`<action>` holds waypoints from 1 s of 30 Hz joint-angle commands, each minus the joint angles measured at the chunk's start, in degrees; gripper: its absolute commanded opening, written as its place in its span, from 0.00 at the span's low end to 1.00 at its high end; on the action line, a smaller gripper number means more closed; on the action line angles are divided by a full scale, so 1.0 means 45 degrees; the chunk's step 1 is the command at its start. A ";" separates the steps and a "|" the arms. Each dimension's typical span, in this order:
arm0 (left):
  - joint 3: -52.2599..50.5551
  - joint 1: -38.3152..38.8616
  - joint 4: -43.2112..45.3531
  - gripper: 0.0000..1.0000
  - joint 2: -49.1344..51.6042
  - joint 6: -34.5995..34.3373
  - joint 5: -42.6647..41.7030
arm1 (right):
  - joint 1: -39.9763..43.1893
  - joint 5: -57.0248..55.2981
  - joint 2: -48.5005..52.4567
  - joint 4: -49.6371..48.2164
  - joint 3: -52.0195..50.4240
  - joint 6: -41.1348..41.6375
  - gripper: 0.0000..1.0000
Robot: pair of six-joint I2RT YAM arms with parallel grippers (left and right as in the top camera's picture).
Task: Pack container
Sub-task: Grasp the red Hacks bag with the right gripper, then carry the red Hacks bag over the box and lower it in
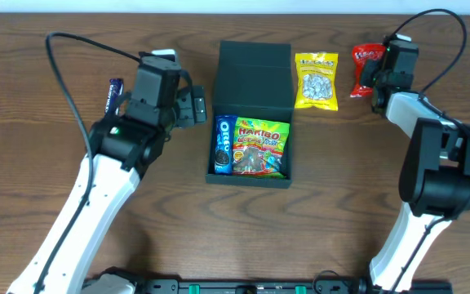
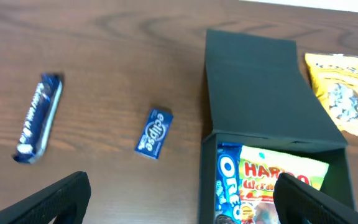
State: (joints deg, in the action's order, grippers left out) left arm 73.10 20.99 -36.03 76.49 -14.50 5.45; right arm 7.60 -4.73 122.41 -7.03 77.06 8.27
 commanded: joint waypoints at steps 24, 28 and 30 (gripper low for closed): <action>0.0126 -0.0102 -0.2050 0.95 -0.4090 0.2336 0.0257 | -0.2263 0.6261 -0.5867 0.3905 -0.0073 -0.1239 0.01; 0.0126 -0.0102 -0.2181 0.95 -0.4823 0.2336 0.0257 | -0.2885 0.7791 -0.6003 0.4386 -0.0073 -0.1302 0.02; 0.0126 -0.0102 -0.2229 0.95 -0.5129 0.2336 0.0257 | -0.3206 0.8247 -0.5999 0.4624 -0.0078 -0.1307 0.01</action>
State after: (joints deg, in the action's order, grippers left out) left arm 73.10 20.82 -45.78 55.31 -4.45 6.02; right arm -4.95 24.67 96.88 13.10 76.75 3.88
